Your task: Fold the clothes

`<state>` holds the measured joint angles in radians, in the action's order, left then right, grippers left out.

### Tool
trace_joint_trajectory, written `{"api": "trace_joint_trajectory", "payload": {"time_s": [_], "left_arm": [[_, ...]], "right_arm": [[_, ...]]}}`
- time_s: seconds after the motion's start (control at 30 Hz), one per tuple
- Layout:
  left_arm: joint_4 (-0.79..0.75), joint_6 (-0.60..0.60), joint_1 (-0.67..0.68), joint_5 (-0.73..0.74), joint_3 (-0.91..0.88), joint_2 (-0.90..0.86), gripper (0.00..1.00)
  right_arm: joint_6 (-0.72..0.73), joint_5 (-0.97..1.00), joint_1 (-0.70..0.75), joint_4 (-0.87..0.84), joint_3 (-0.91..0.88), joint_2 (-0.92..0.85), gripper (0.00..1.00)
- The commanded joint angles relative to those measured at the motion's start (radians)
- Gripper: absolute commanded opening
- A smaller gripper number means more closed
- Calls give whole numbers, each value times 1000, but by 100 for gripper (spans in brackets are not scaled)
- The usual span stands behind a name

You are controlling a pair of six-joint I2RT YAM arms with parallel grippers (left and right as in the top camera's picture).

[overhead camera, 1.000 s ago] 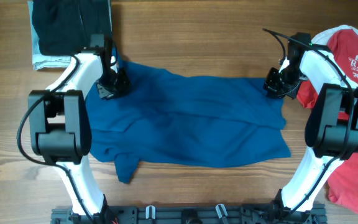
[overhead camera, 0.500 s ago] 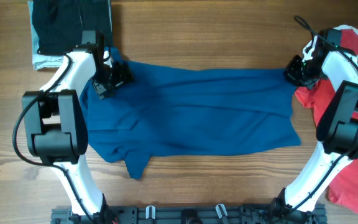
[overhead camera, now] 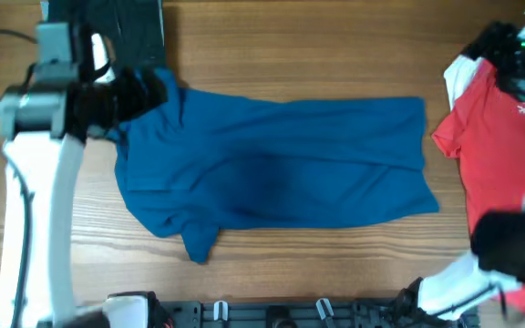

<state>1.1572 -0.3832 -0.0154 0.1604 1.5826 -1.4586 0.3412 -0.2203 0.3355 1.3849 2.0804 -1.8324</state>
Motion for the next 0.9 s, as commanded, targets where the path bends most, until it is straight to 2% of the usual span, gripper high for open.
{"api": "trace_joint_trajectory", "payload": {"time_s": [0.0, 0.1, 0.2, 0.23, 0.33, 0.47, 0.6, 0.7, 0.77, 0.8, 0.87], "left_arm": [[110, 1, -6, -58, 4, 108, 100], [234, 1, -6, -60, 4, 154, 100], [340, -79, -6, -184, 4, 173, 100], [376, -79, -6, -184, 4, 185, 100], [483, -79, -6, -183, 3, 240, 100], [527, -97, -6, -137, -17, 371, 100], [527, -127, -6, -13, -201, 539, 99], [485, -128, -6, 15, -491, 624, 95], [420, -144, -6, 71, -651, 627, 86], [341, -155, -6, 143, -740, 623, 82], [237, -230, -6, 138, -829, 601, 81]], "right_arm": [[-27, -33, -5, 92, 28, 180, 86], [-48, -34, -26, 196, 27, 277, 86], [-49, -45, -69, 223, 17, 366, 84], [-50, -44, -91, 223, 6, 406, 84], [-50, -43, -166, 223, -103, 537, 85], [-45, -41, -180, 216, -314, 683, 86], [-42, -44, -180, 174, -497, 740, 89], [-47, -44, -180, 133, -606, 743, 89], [-47, -45, -180, 99, -655, 743, 88], [-46, -53, -180, 80, -679, 743, 88], [-50, -74, -180, 65, -688, 743, 88]]}}
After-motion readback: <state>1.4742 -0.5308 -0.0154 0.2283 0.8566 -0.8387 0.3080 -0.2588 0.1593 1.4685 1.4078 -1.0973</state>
